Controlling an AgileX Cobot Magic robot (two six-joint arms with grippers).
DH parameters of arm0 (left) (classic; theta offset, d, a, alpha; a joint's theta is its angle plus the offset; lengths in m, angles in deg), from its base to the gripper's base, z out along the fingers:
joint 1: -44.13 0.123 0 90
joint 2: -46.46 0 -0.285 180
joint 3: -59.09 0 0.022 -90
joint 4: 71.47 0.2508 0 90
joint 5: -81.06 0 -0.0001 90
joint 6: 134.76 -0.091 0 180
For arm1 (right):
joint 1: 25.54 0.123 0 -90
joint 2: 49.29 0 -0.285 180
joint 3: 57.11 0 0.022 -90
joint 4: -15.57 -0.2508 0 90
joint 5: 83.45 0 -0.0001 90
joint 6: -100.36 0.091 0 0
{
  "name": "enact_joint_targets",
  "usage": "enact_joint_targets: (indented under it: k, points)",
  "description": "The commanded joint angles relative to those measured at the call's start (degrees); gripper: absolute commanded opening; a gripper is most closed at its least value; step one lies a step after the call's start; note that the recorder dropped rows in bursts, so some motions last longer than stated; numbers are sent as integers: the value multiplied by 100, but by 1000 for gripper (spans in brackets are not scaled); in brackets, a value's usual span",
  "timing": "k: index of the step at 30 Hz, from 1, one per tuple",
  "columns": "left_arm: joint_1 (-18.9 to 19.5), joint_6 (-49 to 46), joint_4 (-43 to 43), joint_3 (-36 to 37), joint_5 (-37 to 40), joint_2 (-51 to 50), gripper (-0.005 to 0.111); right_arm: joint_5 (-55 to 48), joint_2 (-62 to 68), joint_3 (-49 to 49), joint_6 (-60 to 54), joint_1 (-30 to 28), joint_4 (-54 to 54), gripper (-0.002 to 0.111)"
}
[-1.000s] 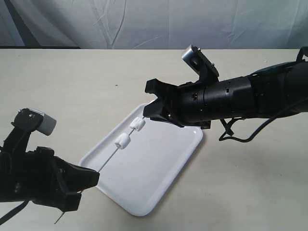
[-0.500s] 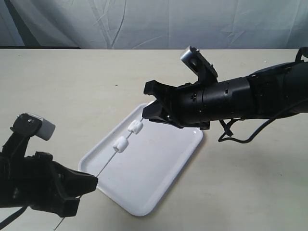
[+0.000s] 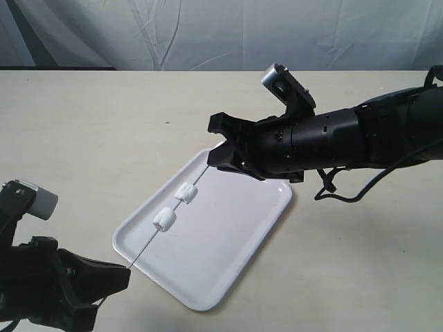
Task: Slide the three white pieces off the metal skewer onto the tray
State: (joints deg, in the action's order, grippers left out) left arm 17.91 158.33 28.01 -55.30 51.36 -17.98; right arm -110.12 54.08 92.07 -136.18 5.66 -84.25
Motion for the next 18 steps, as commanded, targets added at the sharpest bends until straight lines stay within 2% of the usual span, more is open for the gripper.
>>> enact_joint_targets:
  k: [1,10,18]
  points:
    - [-17,211,47,201,-144,160,0,197,0,207,-48,-25,-12,15]
    - [-17,388,47,432,-51,160,0,506,0,304,-72,-49,-12,15]
    - [-17,497,47,439,817,160,0,441,196,91,-182,168,193,15]
